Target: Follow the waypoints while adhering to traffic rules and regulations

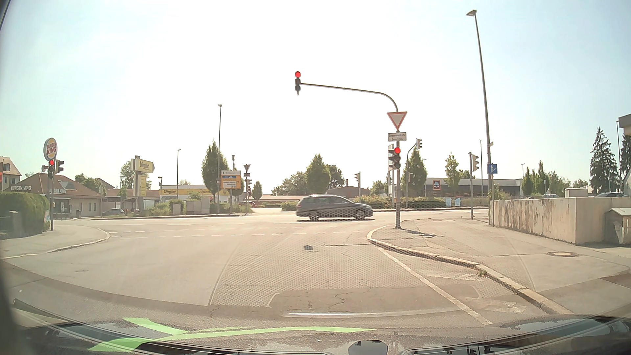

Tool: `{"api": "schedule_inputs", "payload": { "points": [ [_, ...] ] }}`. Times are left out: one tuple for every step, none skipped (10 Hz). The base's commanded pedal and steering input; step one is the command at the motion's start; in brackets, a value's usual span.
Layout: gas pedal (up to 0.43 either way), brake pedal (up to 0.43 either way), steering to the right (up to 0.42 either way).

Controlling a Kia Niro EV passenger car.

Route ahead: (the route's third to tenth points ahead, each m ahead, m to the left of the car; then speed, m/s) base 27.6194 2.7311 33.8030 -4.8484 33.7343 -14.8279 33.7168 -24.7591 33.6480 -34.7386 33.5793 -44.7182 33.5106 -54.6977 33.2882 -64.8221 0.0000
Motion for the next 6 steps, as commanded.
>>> {"api": "schedule_inputs", "payload": {
  "points": [
    [0.000, 0.311, -0.016],
    [0.000, 0.311, -0.016],
    [0.000, 0.311, -0.016],
    [0.000, 0.311, -0.016],
    [0.000, 0.311, -0.016],
    [0.000, 0.311, -0.016]
  ]
}}
